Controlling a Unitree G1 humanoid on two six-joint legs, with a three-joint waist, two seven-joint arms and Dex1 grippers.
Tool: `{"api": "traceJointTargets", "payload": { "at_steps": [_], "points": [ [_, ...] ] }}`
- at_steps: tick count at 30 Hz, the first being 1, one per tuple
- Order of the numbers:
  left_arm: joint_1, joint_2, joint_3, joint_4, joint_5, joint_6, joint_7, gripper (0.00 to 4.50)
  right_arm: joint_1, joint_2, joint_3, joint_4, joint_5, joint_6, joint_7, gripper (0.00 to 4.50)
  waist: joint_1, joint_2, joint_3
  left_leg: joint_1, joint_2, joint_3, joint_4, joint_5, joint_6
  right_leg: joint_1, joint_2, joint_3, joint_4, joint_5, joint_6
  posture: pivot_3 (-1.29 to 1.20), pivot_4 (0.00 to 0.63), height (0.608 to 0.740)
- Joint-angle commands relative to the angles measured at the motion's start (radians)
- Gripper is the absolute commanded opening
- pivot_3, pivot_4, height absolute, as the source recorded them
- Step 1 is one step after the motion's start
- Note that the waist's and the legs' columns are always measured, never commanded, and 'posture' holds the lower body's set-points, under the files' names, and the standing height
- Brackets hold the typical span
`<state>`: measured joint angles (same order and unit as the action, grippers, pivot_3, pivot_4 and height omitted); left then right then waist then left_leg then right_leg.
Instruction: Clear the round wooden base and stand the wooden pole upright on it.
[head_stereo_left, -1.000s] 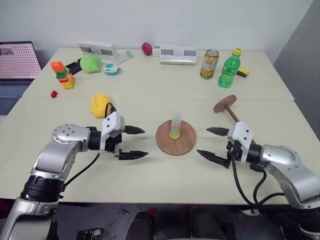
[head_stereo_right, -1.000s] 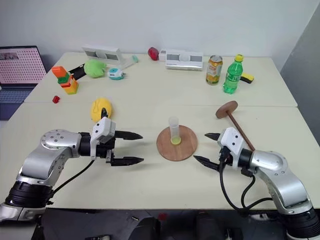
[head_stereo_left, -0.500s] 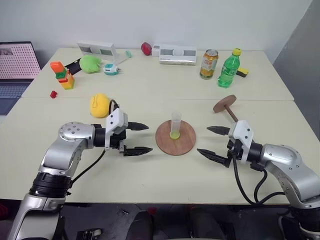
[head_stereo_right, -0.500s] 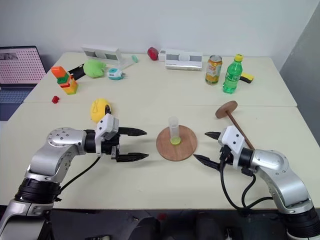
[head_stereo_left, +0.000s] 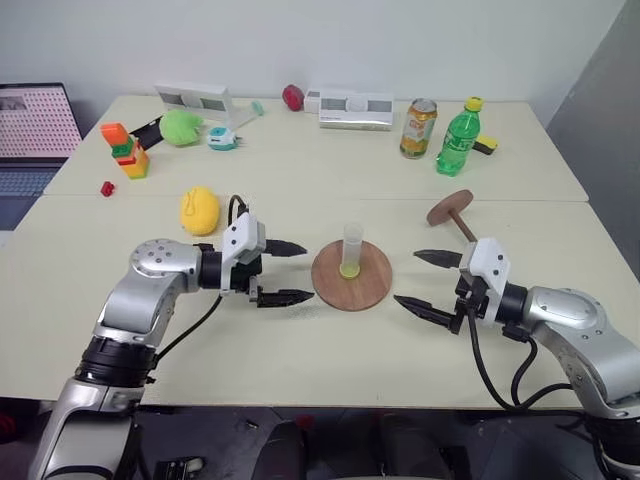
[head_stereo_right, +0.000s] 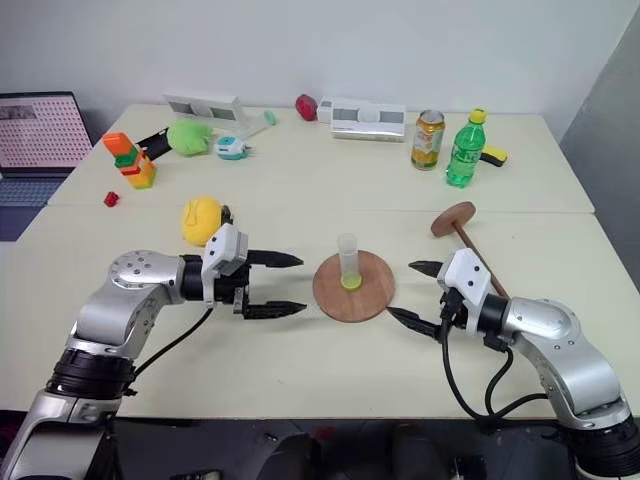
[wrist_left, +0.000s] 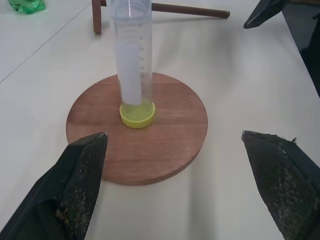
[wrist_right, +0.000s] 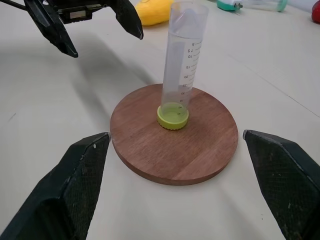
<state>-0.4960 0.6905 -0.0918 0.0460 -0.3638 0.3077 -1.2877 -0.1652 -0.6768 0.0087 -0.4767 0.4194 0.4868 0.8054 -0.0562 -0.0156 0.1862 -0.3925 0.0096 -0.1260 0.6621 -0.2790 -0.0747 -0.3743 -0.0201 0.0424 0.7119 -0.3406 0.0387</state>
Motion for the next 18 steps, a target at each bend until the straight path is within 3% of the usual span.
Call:
{"api": "traceJointTargets", "payload": {
  "at_steps": [1, 11, 16, 18],
  "points": [
    [-0.050, -0.051, -0.028, 0.019, 0.025, -0.035, 0.024, 4.50, -0.005, -0.008, -0.035, -0.053, 0.027, 0.009, -0.007, 4.48, 0.001, 0.000, 0.000, 0.000, 0.000, 0.000, 0.000, 0.000, 0.000, 0.000, 0.000, 0.000, 0.000, 0.000, 0.000, 0.00, 0.150, 0.740],
    [-0.203, -0.271, -0.119, 0.275, 0.153, -0.177, 0.121, 4.50, -0.027, -0.008, -0.034, -0.069, 0.036, 0.029, -0.016, 4.48, 0.004, 0.000, 0.000, 0.000, -0.001, 0.000, 0.001, 0.000, 0.000, 0.000, 0.000, 0.000, 0.000, 0.000, 0.000, 0.00, 0.150, 0.740],
    [-0.290, -0.364, -0.102, 0.453, 0.182, -0.229, 0.186, 4.50, -0.024, -0.012, -0.043, -0.095, 0.049, 0.044, -0.032, 4.48, 0.001, 0.000, 0.000, 0.000, -0.001, 0.000, 0.001, 0.000, 0.000, 0.000, 0.000, 0.000, 0.000, 0.000, 0.000, 0.00, 0.150, 0.740],
    [-0.308, -0.388, -0.090, 0.492, 0.174, -0.232, 0.190, 4.13, -0.020, -0.011, -0.046, -0.103, 0.050, 0.049, -0.039, 4.50, 0.001, 0.000, 0.000, -0.001, -0.001, 0.000, 0.001, 0.000, 0.000, 0.000, 0.000, -0.001, 0.000, 0.000, 0.000, 0.00, 0.150, 0.740]
  ]
}}
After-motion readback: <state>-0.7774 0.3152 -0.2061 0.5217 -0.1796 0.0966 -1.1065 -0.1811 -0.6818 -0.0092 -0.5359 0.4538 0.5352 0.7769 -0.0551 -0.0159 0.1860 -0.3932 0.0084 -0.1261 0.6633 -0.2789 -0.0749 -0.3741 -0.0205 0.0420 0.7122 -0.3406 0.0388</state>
